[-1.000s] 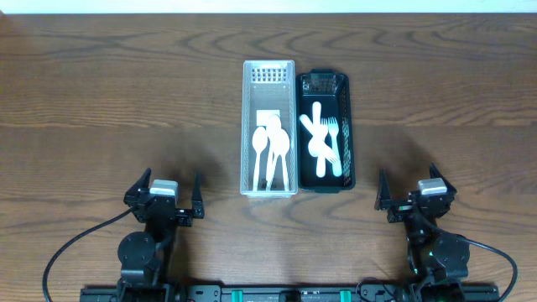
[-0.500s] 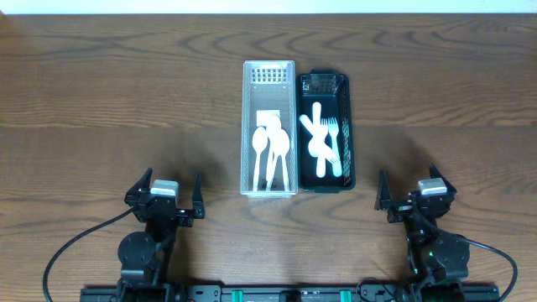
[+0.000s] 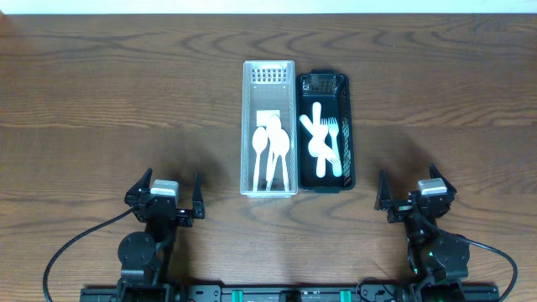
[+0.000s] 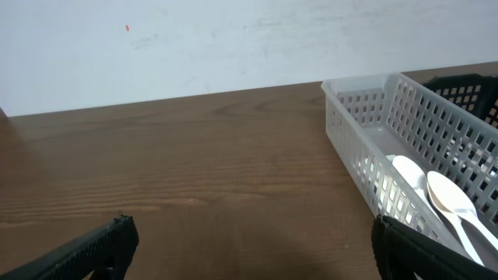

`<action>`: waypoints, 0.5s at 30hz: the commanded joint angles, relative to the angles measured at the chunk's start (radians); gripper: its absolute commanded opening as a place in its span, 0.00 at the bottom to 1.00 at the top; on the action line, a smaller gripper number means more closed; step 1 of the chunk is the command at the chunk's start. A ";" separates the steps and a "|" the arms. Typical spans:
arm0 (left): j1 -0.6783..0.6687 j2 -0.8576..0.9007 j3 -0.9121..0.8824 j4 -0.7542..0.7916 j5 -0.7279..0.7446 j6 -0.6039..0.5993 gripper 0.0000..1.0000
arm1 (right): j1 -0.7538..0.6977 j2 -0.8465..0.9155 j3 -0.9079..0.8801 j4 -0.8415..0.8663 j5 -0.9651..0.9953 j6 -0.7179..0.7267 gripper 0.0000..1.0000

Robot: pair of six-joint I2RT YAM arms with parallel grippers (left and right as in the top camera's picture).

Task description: Pack container

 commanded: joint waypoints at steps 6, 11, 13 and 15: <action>0.005 -0.006 -0.031 -0.008 0.010 -0.002 0.98 | 0.010 -0.006 -0.002 -0.005 -0.003 -0.008 0.99; 0.005 -0.006 -0.031 -0.008 0.010 -0.002 0.98 | 0.010 -0.006 -0.002 -0.005 -0.003 -0.009 0.99; 0.005 -0.006 -0.031 -0.008 0.010 -0.002 0.98 | 0.010 -0.006 -0.002 -0.005 -0.003 -0.009 0.99; 0.005 -0.006 -0.031 -0.008 0.010 -0.002 0.98 | 0.010 -0.006 -0.002 -0.005 -0.003 -0.009 0.99</action>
